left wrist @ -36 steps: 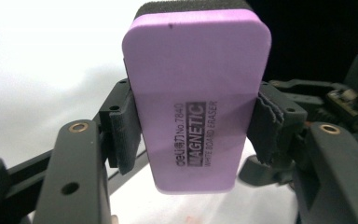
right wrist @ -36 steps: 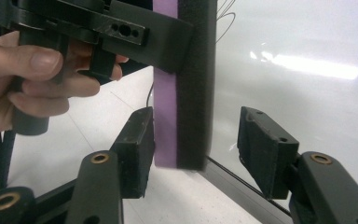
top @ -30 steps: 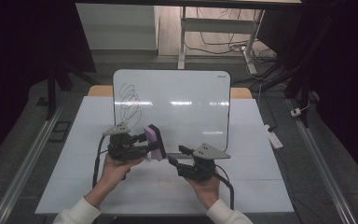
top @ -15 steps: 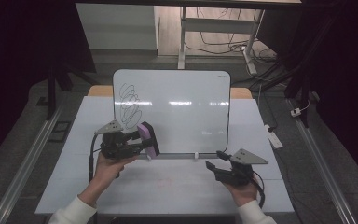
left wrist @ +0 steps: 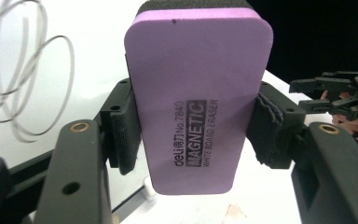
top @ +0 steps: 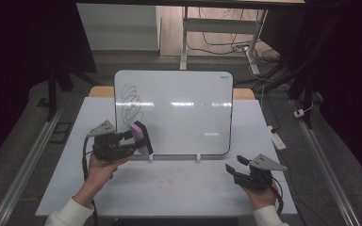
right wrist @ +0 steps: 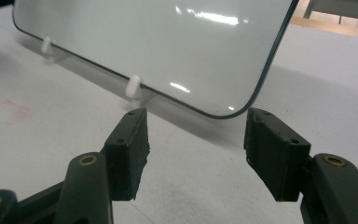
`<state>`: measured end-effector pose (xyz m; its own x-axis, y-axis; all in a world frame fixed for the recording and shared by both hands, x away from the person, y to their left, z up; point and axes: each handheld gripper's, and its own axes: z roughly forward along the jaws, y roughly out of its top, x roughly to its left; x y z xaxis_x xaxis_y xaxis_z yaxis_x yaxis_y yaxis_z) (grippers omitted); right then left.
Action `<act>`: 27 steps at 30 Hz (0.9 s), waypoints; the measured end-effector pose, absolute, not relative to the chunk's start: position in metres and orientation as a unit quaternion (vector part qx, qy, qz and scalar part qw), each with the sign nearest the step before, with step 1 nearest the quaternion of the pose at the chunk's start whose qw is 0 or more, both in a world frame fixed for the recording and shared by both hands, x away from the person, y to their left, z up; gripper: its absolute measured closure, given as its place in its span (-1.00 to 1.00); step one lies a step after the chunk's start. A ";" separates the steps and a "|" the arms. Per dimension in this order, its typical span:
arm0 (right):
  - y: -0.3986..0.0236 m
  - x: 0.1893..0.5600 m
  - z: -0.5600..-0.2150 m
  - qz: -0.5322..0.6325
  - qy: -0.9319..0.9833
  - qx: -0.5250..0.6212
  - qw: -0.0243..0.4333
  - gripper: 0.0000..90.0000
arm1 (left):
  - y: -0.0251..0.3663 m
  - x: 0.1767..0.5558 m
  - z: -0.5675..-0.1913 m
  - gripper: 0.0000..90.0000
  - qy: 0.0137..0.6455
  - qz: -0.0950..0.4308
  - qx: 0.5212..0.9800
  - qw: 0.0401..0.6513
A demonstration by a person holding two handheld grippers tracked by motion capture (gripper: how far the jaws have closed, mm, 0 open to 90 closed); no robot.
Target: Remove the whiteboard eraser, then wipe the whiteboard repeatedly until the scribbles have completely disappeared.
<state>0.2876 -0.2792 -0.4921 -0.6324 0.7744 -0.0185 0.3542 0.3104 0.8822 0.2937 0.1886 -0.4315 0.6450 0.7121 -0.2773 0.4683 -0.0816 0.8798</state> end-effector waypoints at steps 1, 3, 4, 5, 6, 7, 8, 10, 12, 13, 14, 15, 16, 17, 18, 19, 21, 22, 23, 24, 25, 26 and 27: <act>-0.279 0.288 -0.493 0.459 0.779 0.361 0.228 -0.13 | 0.191 0.293 -0.432 -0.09 0.408 0.113 0.726 0.541; -0.277 0.288 -0.494 0.457 0.781 0.357 0.232 -0.13 | 0.194 0.294 -0.432 -0.09 0.410 0.114 0.726 0.540; -0.277 0.288 -0.494 0.456 0.782 0.355 0.233 -0.13 | 0.196 0.294 -0.432 -0.09 0.411 0.116 0.727 0.538; -0.277 0.288 -0.494 0.456 0.782 0.354 0.234 -0.13 | 0.197 0.294 -0.431 -0.09 0.412 0.117 0.726 0.537; -0.277 0.288 -0.494 0.455 0.783 0.354 0.234 -0.13 | 0.199 0.295 -0.431 -0.09 0.414 0.118 0.727 0.536; -0.276 0.288 -0.494 0.455 0.783 0.354 0.234 -0.13 | 0.200 0.295 -0.431 -0.09 0.416 0.120 0.726 0.534; -0.276 0.288 -0.494 0.455 0.783 0.354 0.235 -0.13 | 0.201 0.296 -0.431 -0.09 0.418 0.122 0.726 0.532; -0.276 0.288 -0.495 0.454 0.783 0.354 0.235 -0.13 | 0.203 0.297 -0.432 -0.09 0.421 0.126 0.727 0.527; -0.277 0.289 -0.495 0.456 0.782 0.356 0.230 -0.13 | 0.204 0.298 -0.432 -0.09 0.425 0.130 0.727 0.523; -0.278 0.290 -0.496 0.457 0.782 0.358 0.229 -0.13 | 0.205 0.299 -0.432 -0.09 0.426 0.131 0.727 0.522; -0.278 0.290 -0.496 0.457 0.781 0.359 0.229 -0.13 | 0.206 0.299 -0.432 -0.09 0.428 0.134 0.727 0.520; -0.278 0.290 -0.496 0.456 0.781 0.359 0.229 -0.13 | 0.206 0.300 -0.432 -0.09 0.430 0.137 0.727 0.518; -0.279 0.290 -0.497 0.456 0.781 0.359 0.230 -0.13 | 0.208 0.300 -0.432 -0.09 0.432 0.139 0.726 0.517; -0.279 0.290 -0.496 0.456 0.781 0.360 0.230 -0.13 | 0.209 0.301 -0.432 -0.09 0.435 0.140 0.724 0.516; -0.279 0.290 -0.496 0.456 0.780 0.360 0.230 -0.13 | 0.210 0.302 -0.432 -0.09 0.438 0.142 0.723 0.515; -0.279 0.290 -0.496 0.456 0.780 0.361 0.230 -0.13 | 0.211 0.302 -0.432 -0.09 0.441 0.146 0.722 0.513; -0.279 0.291 -0.497 0.457 0.781 0.361 0.227 -0.13 | 0.213 0.304 -0.433 -0.09 0.448 0.154 0.718 0.509; -0.279 0.291 -0.498 0.457 0.781 0.362 0.225 -0.13 | 0.214 0.305 -0.433 -0.09 0.452 0.157 0.717 0.508; -0.279 0.291 -0.498 0.457 0.781 0.362 0.223 -0.13 | 0.214 0.306 -0.434 -0.09 0.454 0.162 0.717 0.504; -0.279 0.291 -0.498 0.457 0.781 0.363 0.222 -0.14 | 0.215 0.306 -0.434 -0.09 0.457 0.170 0.717 0.499; -0.278 0.291 -0.499 0.457 0.781 0.363 0.221 -0.13 | 0.215 0.308 -0.435 -0.09 0.459 0.176 0.717 0.494; -0.278 0.292 -0.499 0.456 0.782 0.363 0.221 -0.14 | 0.215 0.309 -0.435 -0.09 0.461 0.181 0.717 0.490; -0.278 0.292 -0.500 0.455 0.783 0.363 0.221 -0.13 | 0.215 0.310 -0.436 -0.09 0.464 0.186 0.718 0.485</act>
